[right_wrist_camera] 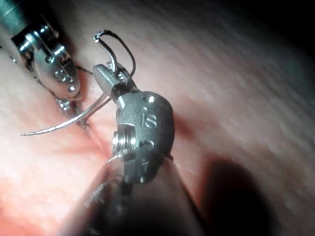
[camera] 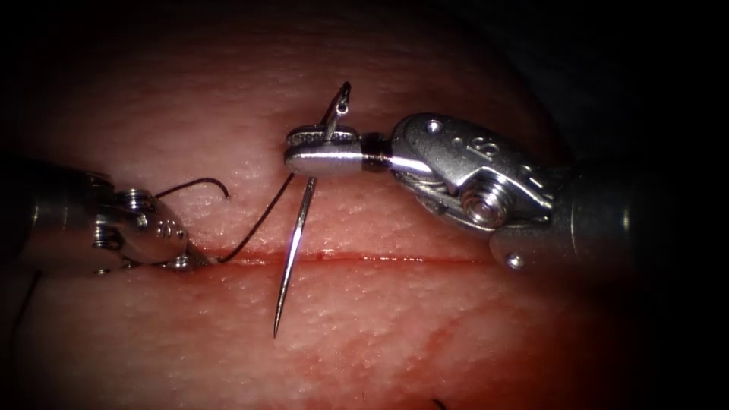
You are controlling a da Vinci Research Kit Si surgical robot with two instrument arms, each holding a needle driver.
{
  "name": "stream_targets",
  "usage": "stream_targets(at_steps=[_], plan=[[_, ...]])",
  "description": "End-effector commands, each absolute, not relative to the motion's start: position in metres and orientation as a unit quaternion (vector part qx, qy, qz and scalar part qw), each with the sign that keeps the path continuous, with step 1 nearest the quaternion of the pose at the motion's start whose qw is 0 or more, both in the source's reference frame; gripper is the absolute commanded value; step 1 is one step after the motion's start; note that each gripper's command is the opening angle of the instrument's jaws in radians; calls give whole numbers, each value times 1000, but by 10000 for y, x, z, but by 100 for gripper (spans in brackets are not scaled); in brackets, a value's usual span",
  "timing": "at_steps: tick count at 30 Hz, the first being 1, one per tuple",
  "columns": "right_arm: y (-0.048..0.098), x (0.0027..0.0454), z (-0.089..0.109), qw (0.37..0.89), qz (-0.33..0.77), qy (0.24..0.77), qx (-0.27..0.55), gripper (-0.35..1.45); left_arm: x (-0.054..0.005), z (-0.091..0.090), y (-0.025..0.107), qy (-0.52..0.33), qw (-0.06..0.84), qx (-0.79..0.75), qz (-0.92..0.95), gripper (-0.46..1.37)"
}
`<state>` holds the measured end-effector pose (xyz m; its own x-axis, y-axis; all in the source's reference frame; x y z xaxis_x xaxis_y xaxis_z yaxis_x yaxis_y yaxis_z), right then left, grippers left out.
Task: Wound Closure
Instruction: Use the left driver to open the wound, then pass the needle through the bottom of the cut with the right driver
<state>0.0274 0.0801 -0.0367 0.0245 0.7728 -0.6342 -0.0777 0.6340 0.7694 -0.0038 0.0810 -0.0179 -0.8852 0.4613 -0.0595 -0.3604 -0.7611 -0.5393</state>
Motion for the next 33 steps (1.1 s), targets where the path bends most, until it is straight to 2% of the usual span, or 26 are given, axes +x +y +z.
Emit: stream_targets(at_steps=[1, 7, 9, 16, 33], plan=[[801, 274, -367, 661, 322, 618, 278, -35, -39, -181, 811, -265, 223, -93, 933, 36], [800, 279, -360, 673, 307, 620, 263, -35, -40, -188, 816, -268, 234, -89, 930, 52], [799, 282, -354, 678, 302, 621, 252, -35, -40, -190, 817, -267, 239, -88, 929, 62], [802, 281, -343, 694, 293, 621, 218, -35, -40, -192, 817, -263, 246, -88, 929, 73], [829, 319, -344, 713, 214, 661, 98, -35, -39, -192, 815, -262, 246, -89, 929, 68]])
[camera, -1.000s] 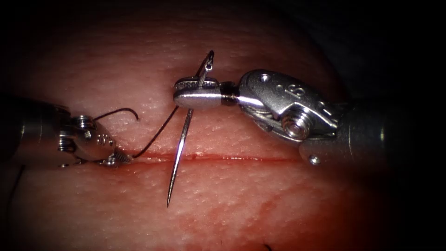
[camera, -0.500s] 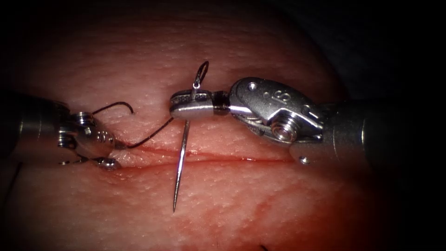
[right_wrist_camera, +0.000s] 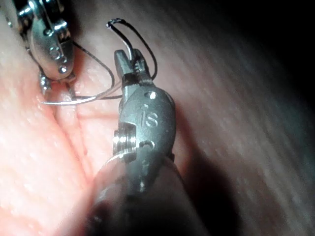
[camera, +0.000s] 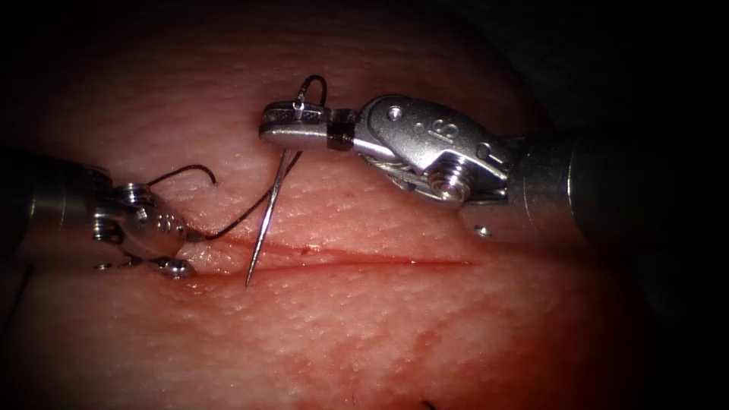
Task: Wound Closure
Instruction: Pass the needle through the bottom of the cut with the right driver
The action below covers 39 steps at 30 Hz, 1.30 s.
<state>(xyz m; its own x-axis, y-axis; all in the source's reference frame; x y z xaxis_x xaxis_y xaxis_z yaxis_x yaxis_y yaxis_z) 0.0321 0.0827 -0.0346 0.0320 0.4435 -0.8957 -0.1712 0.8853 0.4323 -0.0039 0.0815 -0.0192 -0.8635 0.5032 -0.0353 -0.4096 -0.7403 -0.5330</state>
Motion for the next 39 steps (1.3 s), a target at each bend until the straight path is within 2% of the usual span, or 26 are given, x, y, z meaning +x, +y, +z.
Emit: stream_targets(at_steps=[1, 7, 25, 39], plan=[[829, 324, -343, 715, 200, 664, 91, -35, -39, -192, 815, -262, 246, -89, 929, 68], [825, 335, -338, 724, 144, 672, 57, -35, -39, -191, 814, -262, 246, -89, 929, 70], [806, 349, -335, 738, 79, 671, 7, -35, -39, -191, 814, -250, 248, -94, 931, 98], [785, 364, -323, 747, 32, 664, -26, -35, -39, -192, 813, -249, 249, -94, 931, 97]])
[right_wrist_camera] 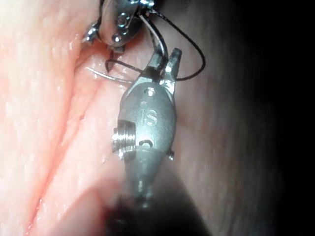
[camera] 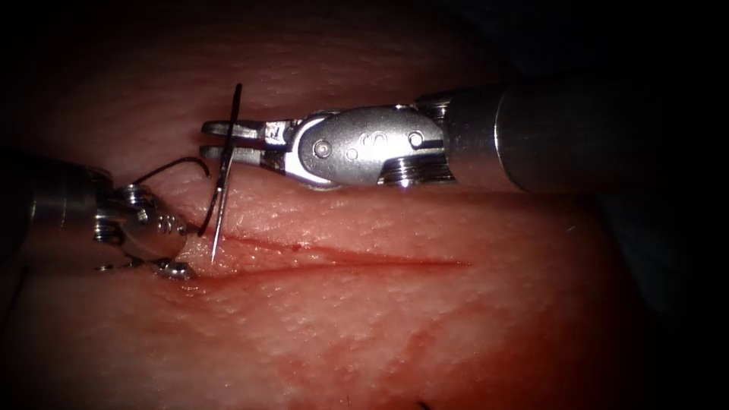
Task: Wound Closure
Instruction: Pass the needle through the bottom of the cut with the right driver
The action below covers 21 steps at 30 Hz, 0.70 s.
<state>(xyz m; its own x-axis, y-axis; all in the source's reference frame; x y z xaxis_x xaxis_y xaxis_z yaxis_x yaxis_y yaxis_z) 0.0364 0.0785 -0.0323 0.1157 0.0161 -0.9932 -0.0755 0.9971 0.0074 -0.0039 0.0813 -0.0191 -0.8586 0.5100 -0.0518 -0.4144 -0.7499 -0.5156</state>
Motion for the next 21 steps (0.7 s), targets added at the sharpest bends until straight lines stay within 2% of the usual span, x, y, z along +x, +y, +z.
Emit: stream_targets(at_steps=[1, 21], plan=[[783, 365, -323, 748, 28, 663, -27, -35, -38, -192, 813, -249, 249, -94, 931, 97], [750, 375, -315, 765, 23, 642, -49, -35, -38, -205, 815, -242, 254, -97, 931, 96]])
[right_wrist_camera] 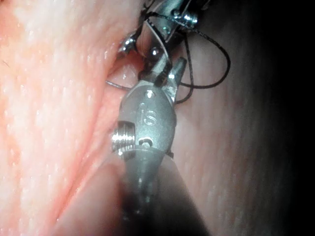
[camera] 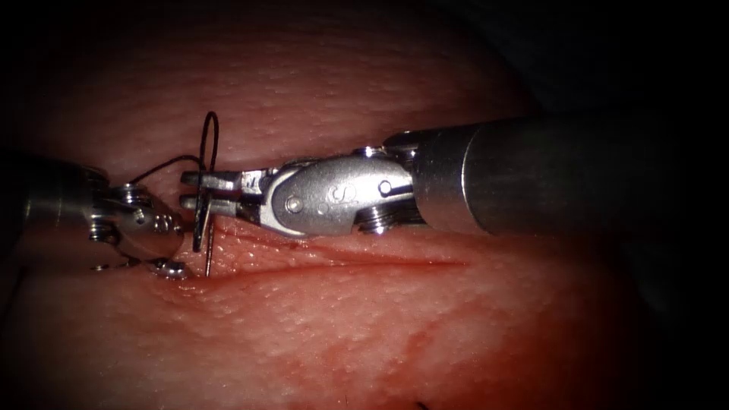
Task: Wound Closure
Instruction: Pass the needle through the bottom of the cut with the right driver
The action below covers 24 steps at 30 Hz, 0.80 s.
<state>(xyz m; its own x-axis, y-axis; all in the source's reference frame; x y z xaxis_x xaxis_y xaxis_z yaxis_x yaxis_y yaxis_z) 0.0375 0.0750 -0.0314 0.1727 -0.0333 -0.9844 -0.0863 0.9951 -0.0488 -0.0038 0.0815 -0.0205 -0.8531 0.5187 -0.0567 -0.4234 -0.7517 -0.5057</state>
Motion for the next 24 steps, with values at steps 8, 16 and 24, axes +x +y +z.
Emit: stream_targets(at_steps=[8, 16, 24], plan=[[750, 374, -316, 771, 62, 632, -45, -35, -37, -230, 824, -216, 274, -105, 931, 78], [753, 374, -318, 772, 72, 629, -44, -35, -32, -273, 830, -194, 286, -113, 931, 54], [754, 373, -319, 773, 79, 628, -42, -35, -30, -289, 820, -190, 295, -112, 930, 43]])
